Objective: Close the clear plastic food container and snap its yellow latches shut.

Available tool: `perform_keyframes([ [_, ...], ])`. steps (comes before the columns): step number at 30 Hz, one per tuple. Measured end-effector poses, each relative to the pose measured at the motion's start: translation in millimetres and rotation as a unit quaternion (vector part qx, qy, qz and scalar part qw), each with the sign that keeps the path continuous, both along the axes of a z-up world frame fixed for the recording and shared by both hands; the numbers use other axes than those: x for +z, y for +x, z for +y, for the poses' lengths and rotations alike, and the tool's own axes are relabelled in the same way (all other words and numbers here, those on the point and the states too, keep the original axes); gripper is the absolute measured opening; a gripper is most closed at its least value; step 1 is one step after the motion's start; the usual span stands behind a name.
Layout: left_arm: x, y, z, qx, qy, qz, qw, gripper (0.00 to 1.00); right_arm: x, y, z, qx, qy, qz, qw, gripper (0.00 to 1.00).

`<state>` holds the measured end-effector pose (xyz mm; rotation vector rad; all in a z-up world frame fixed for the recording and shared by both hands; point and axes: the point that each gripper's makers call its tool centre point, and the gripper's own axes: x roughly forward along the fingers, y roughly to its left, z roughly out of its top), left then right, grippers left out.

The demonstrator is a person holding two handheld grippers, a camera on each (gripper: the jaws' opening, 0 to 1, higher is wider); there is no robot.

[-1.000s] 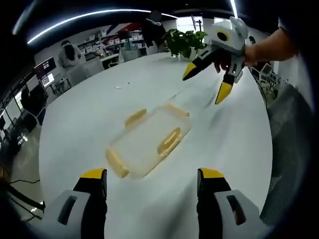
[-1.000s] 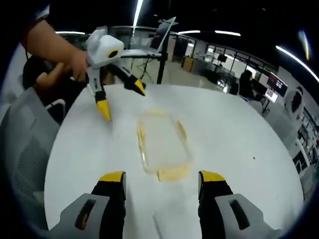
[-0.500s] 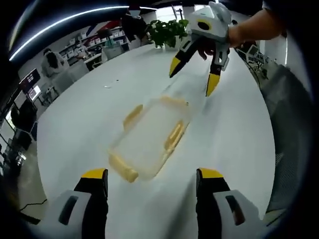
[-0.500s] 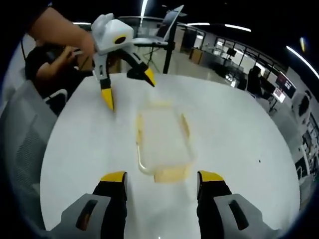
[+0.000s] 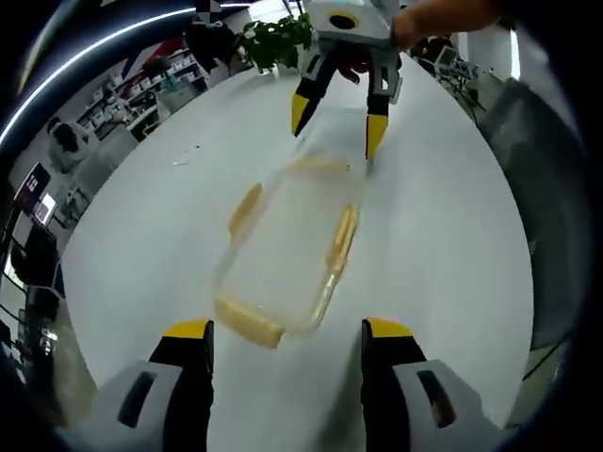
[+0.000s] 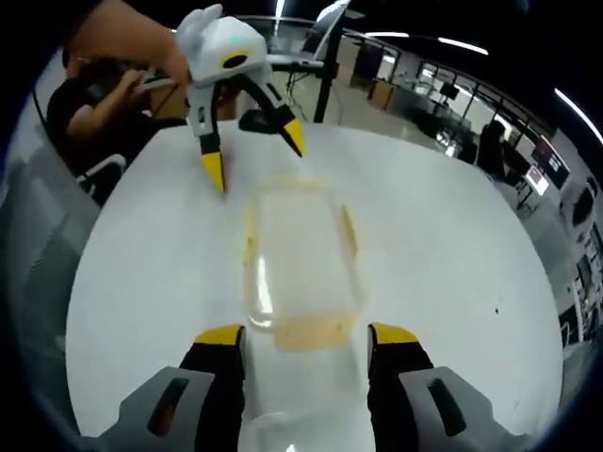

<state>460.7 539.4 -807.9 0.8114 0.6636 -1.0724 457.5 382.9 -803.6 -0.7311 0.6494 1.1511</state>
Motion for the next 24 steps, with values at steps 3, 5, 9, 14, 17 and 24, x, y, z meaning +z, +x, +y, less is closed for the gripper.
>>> perform_keyframes([
  [3,0.2,5.1,-1,-0.011,0.006,0.001,0.9999,0.62,-1.7,2,0,0.000,-0.003,0.001,1.0000,0.50],
  [5,-0.2,7.8,0,-0.025,0.013,-0.003,0.9996,0.60,-3.8,2,2,0.002,-0.004,0.006,1.0000,0.50],
  [9,-3.8,14.6,0,-0.047,0.030,-0.001,0.9984,0.60,-8.2,3,4,0.012,-0.018,0.006,0.9997,0.50],
  [14,-5.8,24.1,1,-0.083,0.056,-0.007,0.9949,0.57,-11.3,6,3,0.017,-0.026,0.013,0.9994,0.50],
  [17,-7.5,29.2,1,-0.094,0.064,-0.004,0.9935,0.57,-15.7,6,2,0.020,-0.031,0.020,0.9991,0.50],
  [24,-16.7,32.2,1,-0.140,0.096,0.006,0.9855,0.55,-19.9,5,2,0.025,-0.035,0.036,0.9984,0.50],
])
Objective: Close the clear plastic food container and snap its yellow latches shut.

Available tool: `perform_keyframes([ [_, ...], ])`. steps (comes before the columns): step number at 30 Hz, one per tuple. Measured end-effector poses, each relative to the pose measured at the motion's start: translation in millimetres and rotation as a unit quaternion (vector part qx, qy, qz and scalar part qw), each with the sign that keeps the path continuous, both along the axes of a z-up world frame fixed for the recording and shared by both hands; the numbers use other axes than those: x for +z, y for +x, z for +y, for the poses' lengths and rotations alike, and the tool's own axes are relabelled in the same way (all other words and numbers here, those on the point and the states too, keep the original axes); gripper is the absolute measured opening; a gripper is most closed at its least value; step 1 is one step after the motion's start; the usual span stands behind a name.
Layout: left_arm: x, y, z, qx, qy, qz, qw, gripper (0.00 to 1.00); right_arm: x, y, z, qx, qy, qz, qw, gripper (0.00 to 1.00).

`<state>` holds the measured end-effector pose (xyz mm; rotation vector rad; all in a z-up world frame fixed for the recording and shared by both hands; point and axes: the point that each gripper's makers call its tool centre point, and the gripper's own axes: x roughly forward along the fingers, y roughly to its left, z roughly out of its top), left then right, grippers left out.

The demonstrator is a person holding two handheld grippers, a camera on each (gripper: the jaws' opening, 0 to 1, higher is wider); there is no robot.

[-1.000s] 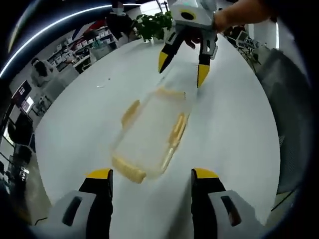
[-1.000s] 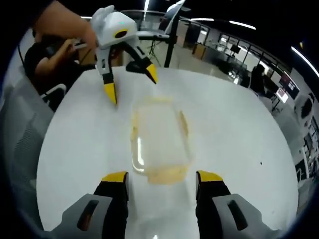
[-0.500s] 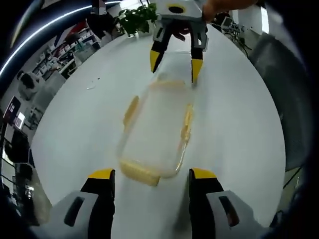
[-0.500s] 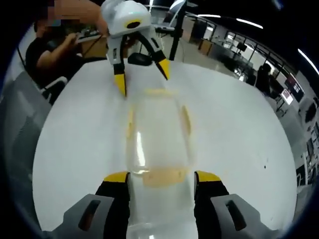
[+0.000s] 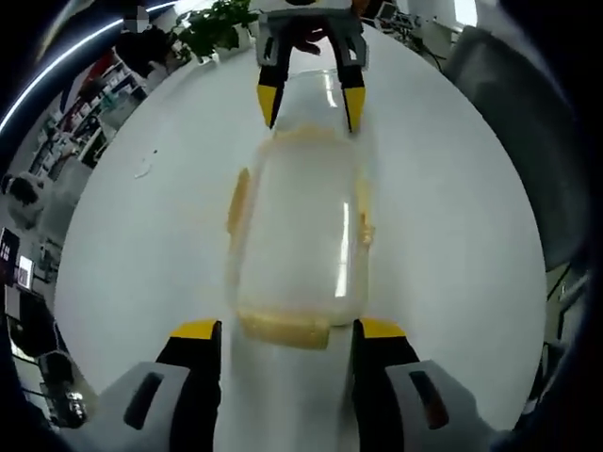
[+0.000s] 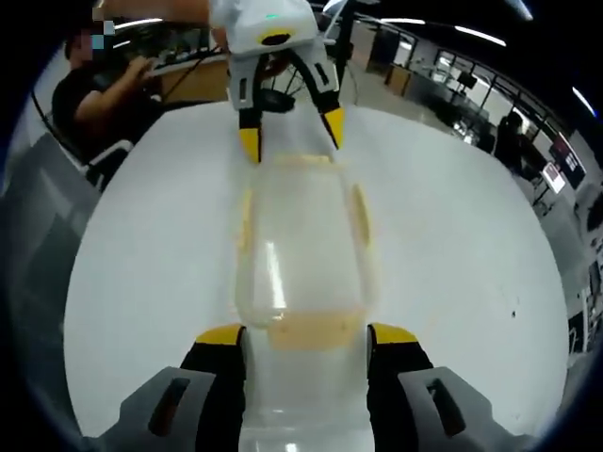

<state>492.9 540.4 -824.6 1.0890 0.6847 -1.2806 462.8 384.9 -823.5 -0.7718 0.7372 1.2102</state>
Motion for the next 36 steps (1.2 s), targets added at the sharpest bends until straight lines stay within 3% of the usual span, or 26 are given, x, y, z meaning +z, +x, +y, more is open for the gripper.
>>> perform_keyframes([
  [11,-5.5,-0.9,-3,-0.028,0.016,0.050,0.9982,0.47,-6.3,1,3,0.010,-0.018,0.030,0.9993,0.47],
  [15,-5.4,-1.9,-3,-0.032,0.018,0.054,0.9979,0.47,-7.1,1,2,0.014,-0.020,0.024,0.9994,0.45],
  [17,-6.6,-5.8,-2,-0.034,0.021,0.066,0.9970,0.39,-9.1,0,-1,0.026,-0.033,0.012,0.9990,0.43],
  [18,-6.8,-8.7,-5,-0.047,0.017,0.070,0.9963,0.39,-12.8,-7,-3,0.032,-0.043,0.026,0.9982,0.40],
  [19,-5.5,-6.4,-3,-0.038,0.019,0.064,0.9971,0.39,-10.6,-3,-1,0.029,-0.035,0.011,0.9989,0.39],
  [25,-4.8,-9.0,-4,-0.043,0.036,0.048,0.9973,0.39,-10.7,-3,0,0.023,-0.034,0.018,0.9990,0.39],
  [32,-4.5,-8.1,-1,-0.039,0.022,0.058,0.9973,0.39,-11.8,-4,-2,0.019,-0.039,0.024,0.9988,0.39],
  [36,-6.1,-8.5,-1,-0.034,0.033,0.053,0.9974,0.38,-11.7,-5,-2,0.019,-0.043,0.022,0.9987,0.38],
])
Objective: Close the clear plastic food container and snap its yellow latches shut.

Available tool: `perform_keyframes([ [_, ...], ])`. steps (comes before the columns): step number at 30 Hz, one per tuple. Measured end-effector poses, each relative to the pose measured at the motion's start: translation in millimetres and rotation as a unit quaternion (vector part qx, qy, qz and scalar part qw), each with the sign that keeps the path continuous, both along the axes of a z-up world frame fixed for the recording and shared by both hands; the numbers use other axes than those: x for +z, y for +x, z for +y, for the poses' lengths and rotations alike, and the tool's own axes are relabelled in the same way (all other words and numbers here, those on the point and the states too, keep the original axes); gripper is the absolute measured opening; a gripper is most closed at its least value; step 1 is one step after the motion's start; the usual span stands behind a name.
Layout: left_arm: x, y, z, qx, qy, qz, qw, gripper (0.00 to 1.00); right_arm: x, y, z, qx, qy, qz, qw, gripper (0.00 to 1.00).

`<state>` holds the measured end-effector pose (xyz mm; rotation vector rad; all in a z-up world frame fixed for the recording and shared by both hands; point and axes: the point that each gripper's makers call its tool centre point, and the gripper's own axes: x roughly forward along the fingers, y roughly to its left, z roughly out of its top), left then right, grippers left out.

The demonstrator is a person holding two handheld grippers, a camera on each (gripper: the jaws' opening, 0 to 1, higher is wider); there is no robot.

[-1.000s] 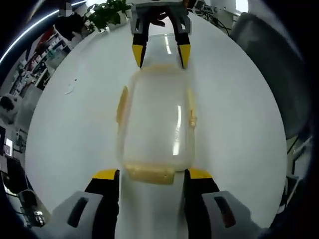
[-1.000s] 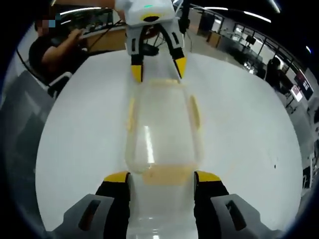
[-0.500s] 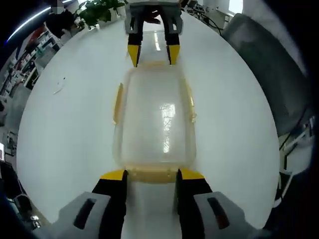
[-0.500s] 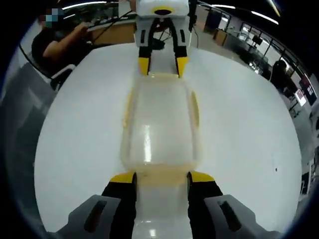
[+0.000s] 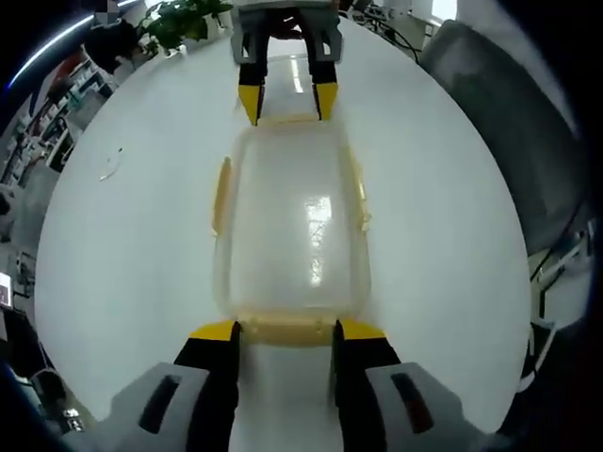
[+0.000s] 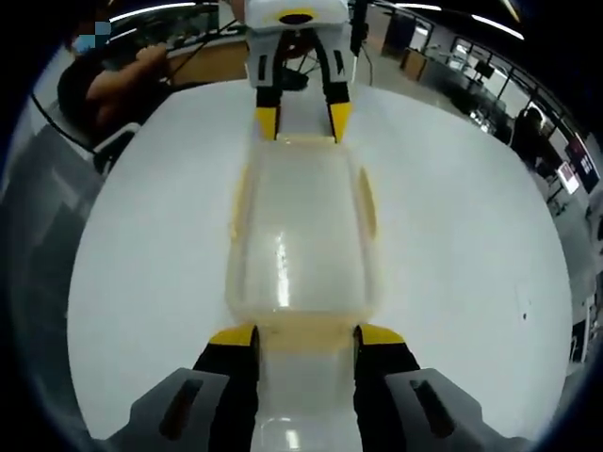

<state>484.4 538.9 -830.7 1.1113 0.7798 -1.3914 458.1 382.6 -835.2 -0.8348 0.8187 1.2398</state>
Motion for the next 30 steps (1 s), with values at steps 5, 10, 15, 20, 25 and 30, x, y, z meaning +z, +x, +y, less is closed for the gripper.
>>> perform_keyframes([
  [5,1.2,0.2,0,0.005,0.003,-0.009,0.9999,0.37,1.0,-1,-2,-0.001,0.002,-0.004,1.0000,0.37],
  [10,3.7,-4.4,-1,0.008,0.011,-0.016,0.9998,0.37,1.2,-3,-2,0.011,-0.004,-0.009,0.9999,0.37],
  [15,13.0,-4.9,-3,0.012,0.012,-0.016,0.9997,0.37,7.3,-3,-6,0.012,0.002,-0.011,0.9999,0.37],
  [20,21.3,-8.2,-3,0.017,0.011,-0.016,0.9997,0.37,19.0,-5,-6,0.015,0.012,-0.011,0.9997,0.37],
  [25,33.0,-10.6,-8,0.023,0.004,-0.019,0.9995,0.37,28.8,-5,-10,0.021,0.015,-0.018,0.9995,0.37],
  [30,44.5,-10.4,-15,0.024,-0.003,-0.026,0.9994,0.37,40.2,-4,-17,0.027,0.015,-0.027,0.9991,0.37],
])
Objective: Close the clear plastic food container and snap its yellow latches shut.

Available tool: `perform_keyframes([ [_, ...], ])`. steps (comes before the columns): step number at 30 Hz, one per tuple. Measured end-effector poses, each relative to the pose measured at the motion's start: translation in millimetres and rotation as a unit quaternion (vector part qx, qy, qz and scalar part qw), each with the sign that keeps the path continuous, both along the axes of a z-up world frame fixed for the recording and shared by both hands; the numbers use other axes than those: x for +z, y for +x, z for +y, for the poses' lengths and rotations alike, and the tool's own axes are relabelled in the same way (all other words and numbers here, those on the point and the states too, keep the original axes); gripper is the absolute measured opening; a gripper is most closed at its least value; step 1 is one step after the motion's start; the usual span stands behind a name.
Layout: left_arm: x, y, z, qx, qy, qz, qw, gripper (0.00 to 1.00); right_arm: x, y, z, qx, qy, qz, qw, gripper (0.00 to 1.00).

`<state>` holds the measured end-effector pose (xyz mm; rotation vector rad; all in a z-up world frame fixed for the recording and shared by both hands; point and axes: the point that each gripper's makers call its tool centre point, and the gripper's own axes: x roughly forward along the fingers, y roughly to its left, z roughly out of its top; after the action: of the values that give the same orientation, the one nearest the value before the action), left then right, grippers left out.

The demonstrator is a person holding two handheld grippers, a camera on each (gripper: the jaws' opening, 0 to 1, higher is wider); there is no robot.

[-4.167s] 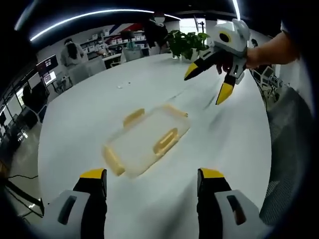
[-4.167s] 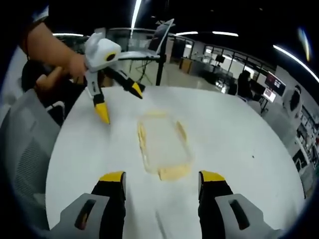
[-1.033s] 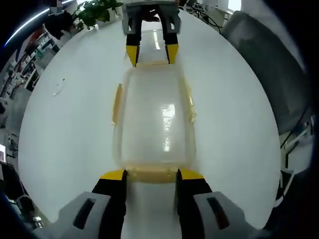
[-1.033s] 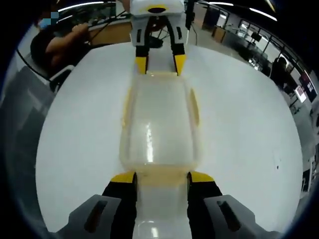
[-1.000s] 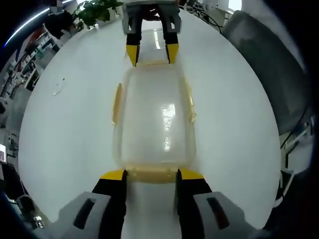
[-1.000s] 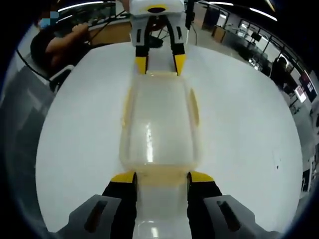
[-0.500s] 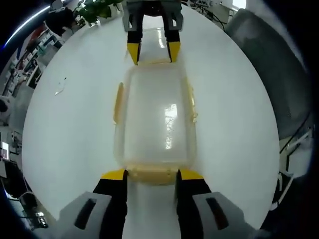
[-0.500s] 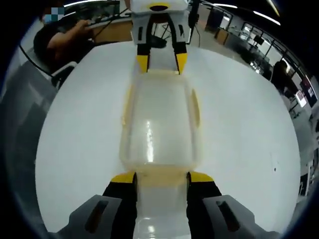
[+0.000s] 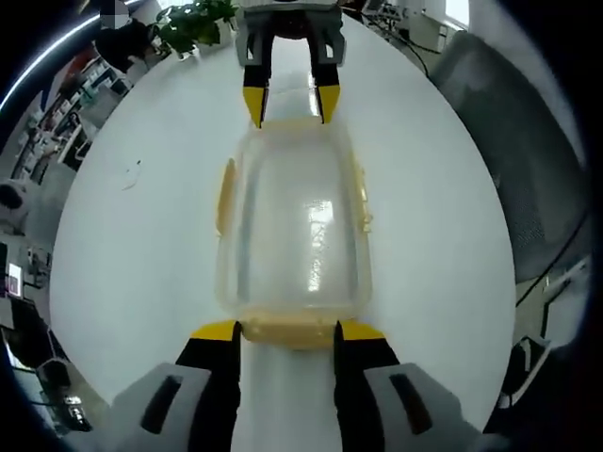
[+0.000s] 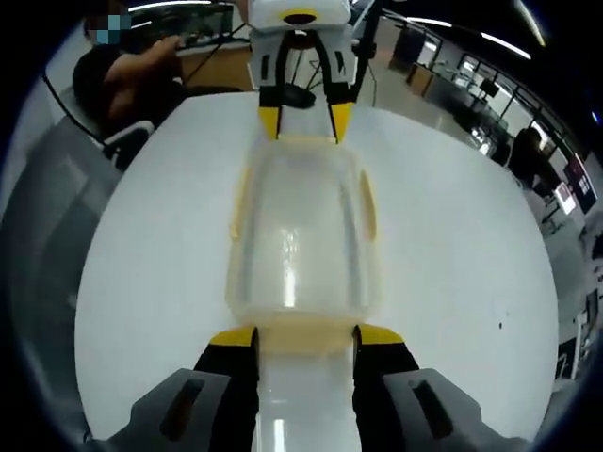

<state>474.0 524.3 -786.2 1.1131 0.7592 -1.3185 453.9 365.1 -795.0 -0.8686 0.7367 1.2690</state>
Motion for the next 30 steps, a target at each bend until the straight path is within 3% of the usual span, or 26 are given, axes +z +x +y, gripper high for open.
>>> perform_keyframes([
  [11,26.2,-1.7,-17,0.009,-0.013,-0.009,0.9998,0.37,33.1,1,-15,0.009,0.010,-0.011,0.9999,0.37],
  [30,41.2,-14.1,-66,0.008,-0.035,-0.012,0.9993,0.37,45.2,-10,-65,0.010,0.012,-0.014,0.9998,0.37],
])
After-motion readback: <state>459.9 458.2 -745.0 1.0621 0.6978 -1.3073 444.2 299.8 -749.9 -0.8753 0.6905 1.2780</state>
